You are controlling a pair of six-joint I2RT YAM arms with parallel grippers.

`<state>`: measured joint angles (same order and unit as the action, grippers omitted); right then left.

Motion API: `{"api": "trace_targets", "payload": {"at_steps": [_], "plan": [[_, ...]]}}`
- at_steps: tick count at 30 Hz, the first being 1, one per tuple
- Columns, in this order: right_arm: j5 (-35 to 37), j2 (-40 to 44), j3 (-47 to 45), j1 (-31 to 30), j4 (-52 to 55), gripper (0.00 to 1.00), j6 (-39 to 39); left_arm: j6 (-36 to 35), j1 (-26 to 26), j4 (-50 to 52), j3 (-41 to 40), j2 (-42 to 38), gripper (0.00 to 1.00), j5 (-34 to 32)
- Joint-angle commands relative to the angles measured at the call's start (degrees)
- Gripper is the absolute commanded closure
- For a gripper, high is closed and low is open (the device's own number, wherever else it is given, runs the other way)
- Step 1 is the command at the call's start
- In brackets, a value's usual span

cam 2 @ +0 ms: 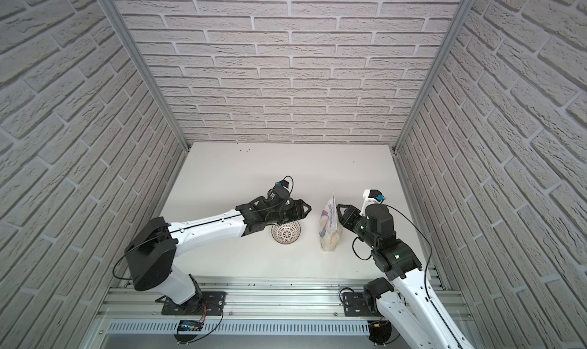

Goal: Pour the oats into the breakfast bowl
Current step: Open the oats bag at the center of the board.

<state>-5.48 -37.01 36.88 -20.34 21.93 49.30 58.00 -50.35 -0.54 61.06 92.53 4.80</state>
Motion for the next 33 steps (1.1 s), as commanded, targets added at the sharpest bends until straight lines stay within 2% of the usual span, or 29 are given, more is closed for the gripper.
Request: {"api": "trace_targets", "payload": {"at_steps": [1, 9, 17, 33], "plan": [[-6.72, -0.35, -1.21, 1.55, -5.52, 0.56, 0.54, -0.44, -0.71, -2.19, 2.05, 1.38, 0.34, 1.46], [-8.5, -0.39, -2.07, 2.41, -5.39, 0.62, 0.89, -0.34, -1.48, -2.19, 4.3, 4.42, 0.35, 3.65], [-6.14, 1.56, -2.18, 2.5, -1.07, 0.67, -0.33, -0.28, -1.69, -1.27, 5.35, 5.44, 0.35, 3.8], [-6.43, 1.82, -3.51, 2.5, -1.13, 0.78, -0.61, -0.56, -2.34, 0.2, 6.71, 6.63, 0.35, 3.18]]}}
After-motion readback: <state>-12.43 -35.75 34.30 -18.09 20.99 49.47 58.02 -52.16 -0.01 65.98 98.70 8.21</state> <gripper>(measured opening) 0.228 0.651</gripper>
